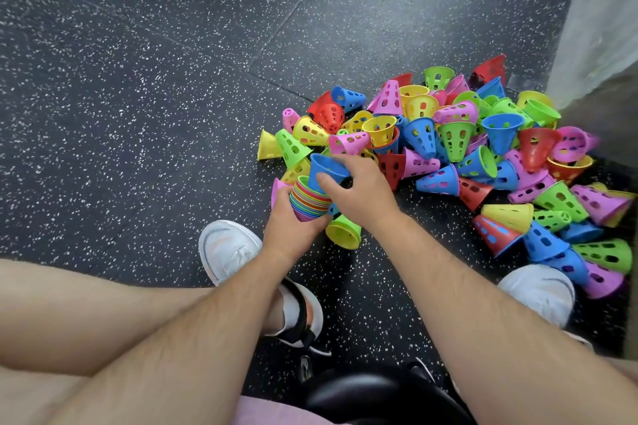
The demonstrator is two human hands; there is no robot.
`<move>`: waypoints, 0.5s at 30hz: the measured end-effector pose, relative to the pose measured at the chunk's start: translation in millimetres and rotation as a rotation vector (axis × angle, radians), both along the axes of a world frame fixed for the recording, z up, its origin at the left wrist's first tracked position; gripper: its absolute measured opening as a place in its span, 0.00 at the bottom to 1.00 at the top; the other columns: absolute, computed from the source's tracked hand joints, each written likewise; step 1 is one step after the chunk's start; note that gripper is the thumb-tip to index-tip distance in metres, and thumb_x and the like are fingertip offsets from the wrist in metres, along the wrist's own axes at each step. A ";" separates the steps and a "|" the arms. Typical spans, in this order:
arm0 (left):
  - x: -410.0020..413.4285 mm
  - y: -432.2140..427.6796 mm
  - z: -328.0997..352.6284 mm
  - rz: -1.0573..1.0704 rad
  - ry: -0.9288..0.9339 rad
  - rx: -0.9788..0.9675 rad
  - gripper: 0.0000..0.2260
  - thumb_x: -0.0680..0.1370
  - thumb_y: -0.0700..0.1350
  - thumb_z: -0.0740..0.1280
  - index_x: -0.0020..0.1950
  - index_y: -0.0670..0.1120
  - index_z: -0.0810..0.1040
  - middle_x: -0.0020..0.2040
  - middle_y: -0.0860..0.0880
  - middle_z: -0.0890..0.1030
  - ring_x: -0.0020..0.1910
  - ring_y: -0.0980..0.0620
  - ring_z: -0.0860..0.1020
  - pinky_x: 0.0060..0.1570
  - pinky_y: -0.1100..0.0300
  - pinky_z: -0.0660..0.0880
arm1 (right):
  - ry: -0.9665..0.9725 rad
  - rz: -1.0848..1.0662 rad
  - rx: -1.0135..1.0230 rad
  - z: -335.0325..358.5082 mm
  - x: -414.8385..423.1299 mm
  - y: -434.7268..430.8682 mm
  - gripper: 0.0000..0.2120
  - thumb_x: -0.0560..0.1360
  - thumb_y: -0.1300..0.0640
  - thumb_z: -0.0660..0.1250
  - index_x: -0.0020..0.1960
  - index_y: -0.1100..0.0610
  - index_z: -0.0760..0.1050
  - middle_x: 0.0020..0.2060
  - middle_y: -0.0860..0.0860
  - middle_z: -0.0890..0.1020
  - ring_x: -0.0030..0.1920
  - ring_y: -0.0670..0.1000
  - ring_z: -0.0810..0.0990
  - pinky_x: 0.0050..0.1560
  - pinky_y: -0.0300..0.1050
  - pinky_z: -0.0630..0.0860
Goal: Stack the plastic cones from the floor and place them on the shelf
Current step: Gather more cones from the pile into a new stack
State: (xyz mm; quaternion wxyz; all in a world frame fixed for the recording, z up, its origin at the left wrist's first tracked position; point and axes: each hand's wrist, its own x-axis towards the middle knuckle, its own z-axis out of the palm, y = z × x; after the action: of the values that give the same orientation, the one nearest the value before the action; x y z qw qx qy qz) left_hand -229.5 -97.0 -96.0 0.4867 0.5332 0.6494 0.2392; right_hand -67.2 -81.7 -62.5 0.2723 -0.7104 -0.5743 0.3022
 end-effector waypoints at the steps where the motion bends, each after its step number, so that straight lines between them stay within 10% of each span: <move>1: 1.0 -0.1 0.4 -0.005 -0.007 0.001 0.30 0.67 0.50 0.83 0.62 0.54 0.70 0.51 0.56 0.83 0.47 0.58 0.83 0.49 0.59 0.78 | -0.010 0.036 -0.043 -3.9 -2.0 -2.9 0.29 0.74 0.35 0.64 0.68 0.52 0.76 0.60 0.48 0.80 0.62 0.49 0.74 0.65 0.52 0.73; 9: 2.5 -9.5 1.3 -0.116 0.007 -0.031 0.27 0.69 0.48 0.82 0.61 0.52 0.71 0.49 0.57 0.82 0.45 0.64 0.80 0.45 0.66 0.74 | -0.028 0.141 -0.097 -19.7 9.8 -46.7 0.29 0.76 0.36 0.63 0.71 0.52 0.72 0.65 0.46 0.76 0.66 0.47 0.70 0.68 0.45 0.67; 15: 9.7 -20.2 -3.2 -0.241 0.064 -0.033 0.28 0.68 0.49 0.82 0.60 0.54 0.69 0.50 0.57 0.80 0.48 0.63 0.79 0.49 0.60 0.73 | -0.164 -0.368 -0.206 -32.9 27.0 -93.5 0.15 0.79 0.39 0.60 0.43 0.50 0.72 0.40 0.44 0.75 0.44 0.50 0.76 0.44 0.49 0.74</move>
State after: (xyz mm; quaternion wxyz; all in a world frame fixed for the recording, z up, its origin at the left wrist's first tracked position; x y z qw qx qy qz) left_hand -219.8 -117.2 -99.2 0.4998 0.6066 0.5995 0.1510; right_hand -40.2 -175.2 -95.4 0.2013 -0.8493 -0.4216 0.2457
